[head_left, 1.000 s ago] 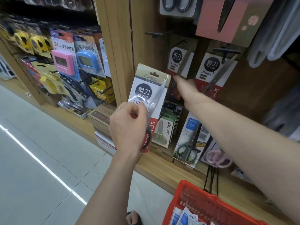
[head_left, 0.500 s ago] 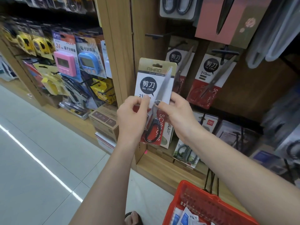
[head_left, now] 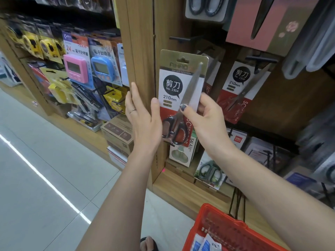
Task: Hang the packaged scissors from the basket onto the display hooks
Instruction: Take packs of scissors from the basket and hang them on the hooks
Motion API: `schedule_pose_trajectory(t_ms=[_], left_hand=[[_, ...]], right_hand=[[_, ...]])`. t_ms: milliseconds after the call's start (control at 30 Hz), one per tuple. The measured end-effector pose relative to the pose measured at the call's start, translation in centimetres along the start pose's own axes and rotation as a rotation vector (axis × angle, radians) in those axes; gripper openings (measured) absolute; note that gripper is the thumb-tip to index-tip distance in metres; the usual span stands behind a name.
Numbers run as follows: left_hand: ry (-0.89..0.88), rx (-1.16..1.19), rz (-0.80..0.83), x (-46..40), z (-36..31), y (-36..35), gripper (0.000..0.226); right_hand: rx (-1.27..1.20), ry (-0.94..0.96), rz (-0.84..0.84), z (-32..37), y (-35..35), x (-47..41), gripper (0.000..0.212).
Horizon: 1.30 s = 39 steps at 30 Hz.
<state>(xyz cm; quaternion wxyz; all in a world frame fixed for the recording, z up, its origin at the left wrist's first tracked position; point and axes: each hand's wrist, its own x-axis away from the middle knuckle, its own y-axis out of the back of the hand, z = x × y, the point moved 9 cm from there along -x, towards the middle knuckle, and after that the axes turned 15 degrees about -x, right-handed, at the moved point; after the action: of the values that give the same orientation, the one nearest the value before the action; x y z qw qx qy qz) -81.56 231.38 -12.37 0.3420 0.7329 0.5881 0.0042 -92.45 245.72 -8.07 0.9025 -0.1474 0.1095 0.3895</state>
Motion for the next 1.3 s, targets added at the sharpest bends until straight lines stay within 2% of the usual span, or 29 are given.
schedule_pose_trajectory(t_ms=[167, 400, 500, 733, 867, 1000, 1300], left_hand=[[0.001, -0.026, -0.001, 0.2, -0.3, -0.5, 0.07], [0.014, -0.092, 0.016, 0.3, -0.7, -0.9, 0.087], [0.031, -0.103, 0.01, 0.2, -0.8, -1.1, 0.091], [0.055, -0.08, -0.025, 0.3, -1.3, -1.2, 0.082], [0.071, -0.061, -0.03, 0.2, -1.5, -0.8, 0.083], [0.025, -0.056, -0.109, 0.3, -2.4, 0.5, 0.08], [0.019, -0.036, -0.099, 0.4, -2.4, 0.7, 0.077]], right_hand=[[-0.038, -0.037, -0.033, -0.4, -0.1, -0.6, 0.017], [0.092, 0.015, -0.085, -0.5, 0.4, -1.2, 0.021], [0.131, 0.043, -0.102, -0.6, 0.7, -1.4, 0.015], [0.131, 0.119, -0.099, -0.3, 0.2, -1.3, 0.02], [0.094, 0.091, -0.083, -0.3, -0.1, -1.3, 0.021], [0.02, 0.059, -0.064, -0.2, 0.0, -0.7, 0.023], [-0.034, 0.043, 0.001, 0.4, 0.3, -0.3, 0.023]])
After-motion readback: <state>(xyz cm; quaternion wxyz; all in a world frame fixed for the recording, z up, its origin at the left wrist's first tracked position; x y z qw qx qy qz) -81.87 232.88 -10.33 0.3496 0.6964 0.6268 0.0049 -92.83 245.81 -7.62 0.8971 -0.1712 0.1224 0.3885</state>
